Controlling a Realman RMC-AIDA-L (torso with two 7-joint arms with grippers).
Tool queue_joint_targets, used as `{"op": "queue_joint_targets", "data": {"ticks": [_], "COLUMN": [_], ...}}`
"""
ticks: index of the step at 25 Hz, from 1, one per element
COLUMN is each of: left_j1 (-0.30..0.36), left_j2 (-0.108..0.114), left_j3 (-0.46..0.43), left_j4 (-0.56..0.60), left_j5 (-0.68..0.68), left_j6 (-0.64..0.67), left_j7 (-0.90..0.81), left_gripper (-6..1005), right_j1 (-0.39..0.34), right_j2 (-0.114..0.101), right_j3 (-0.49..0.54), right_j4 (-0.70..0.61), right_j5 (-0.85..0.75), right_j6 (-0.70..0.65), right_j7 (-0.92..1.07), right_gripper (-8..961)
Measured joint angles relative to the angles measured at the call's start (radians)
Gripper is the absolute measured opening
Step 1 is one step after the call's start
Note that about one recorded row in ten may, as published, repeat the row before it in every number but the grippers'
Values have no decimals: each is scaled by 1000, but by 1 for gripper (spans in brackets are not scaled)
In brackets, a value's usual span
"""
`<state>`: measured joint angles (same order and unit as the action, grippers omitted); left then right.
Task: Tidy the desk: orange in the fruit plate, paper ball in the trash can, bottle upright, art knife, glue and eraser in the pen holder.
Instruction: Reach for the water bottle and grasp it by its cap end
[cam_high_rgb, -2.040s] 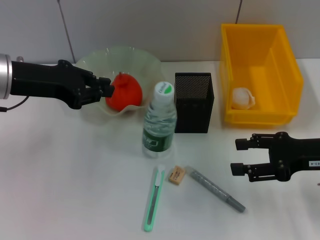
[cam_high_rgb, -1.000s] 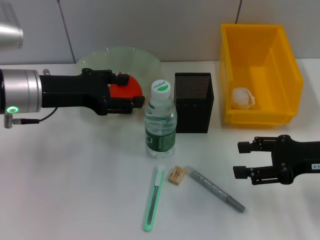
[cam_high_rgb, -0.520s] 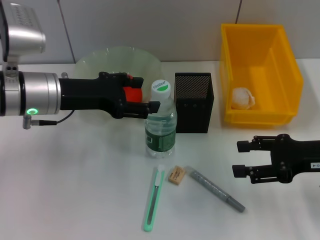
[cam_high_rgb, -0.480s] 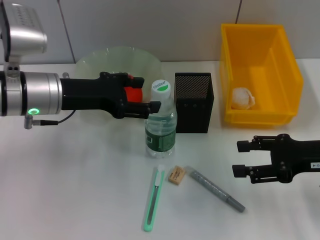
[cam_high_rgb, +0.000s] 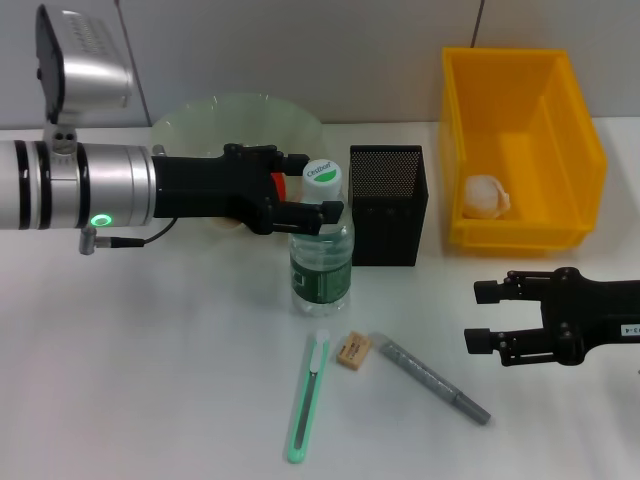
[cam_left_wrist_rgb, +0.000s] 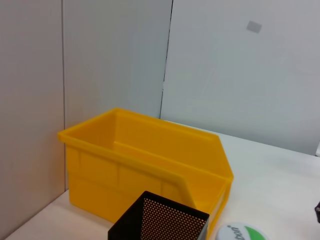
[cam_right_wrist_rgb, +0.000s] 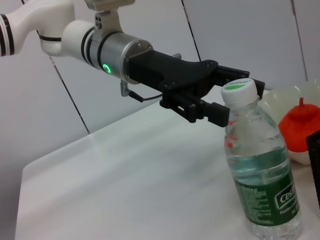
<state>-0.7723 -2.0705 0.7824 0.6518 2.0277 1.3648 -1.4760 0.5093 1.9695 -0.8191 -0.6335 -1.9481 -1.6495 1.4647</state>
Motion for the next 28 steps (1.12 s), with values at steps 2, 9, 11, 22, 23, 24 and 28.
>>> {"op": "queue_joint_targets", "data": {"ticks": [2, 9, 11, 22, 23, 24, 28], "left_j1": [-11, -21, -21, -23, -23, -23, -24], "left_j2": [0, 0, 0, 2, 2, 2, 3], "left_j3": [0, 1, 4, 35, 35, 37, 38], "left_j4": [-18, -34, -38, -41, -41, -41, -40], "left_j5": [0, -9, -9, -9, -9, -10, -11], "left_j6": [-13, -34, -36, -42, -42, -42, -41], "left_j7": [7, 16, 20, 24, 24, 24, 24], "left_gripper": [828, 795, 785, 704, 684, 665, 582], "right_j1": [0, 0, 0, 2, 2, 2, 2], "right_j2": [0, 0, 0, -2, -2, -2, -2], "right_j3": [0, 0, 0, 14, 14, 14, 14], "right_j4": [0, 0, 0, 0, 0, 0, 0], "right_j5": [0, 0, 0, -4, -4, -4, -4], "right_j6": [1, 2, 2, 2, 2, 2, 2], "right_j7": [1, 2, 2, 2, 2, 2, 2], "right_gripper": [788, 788, 788, 788, 788, 788, 788]}}
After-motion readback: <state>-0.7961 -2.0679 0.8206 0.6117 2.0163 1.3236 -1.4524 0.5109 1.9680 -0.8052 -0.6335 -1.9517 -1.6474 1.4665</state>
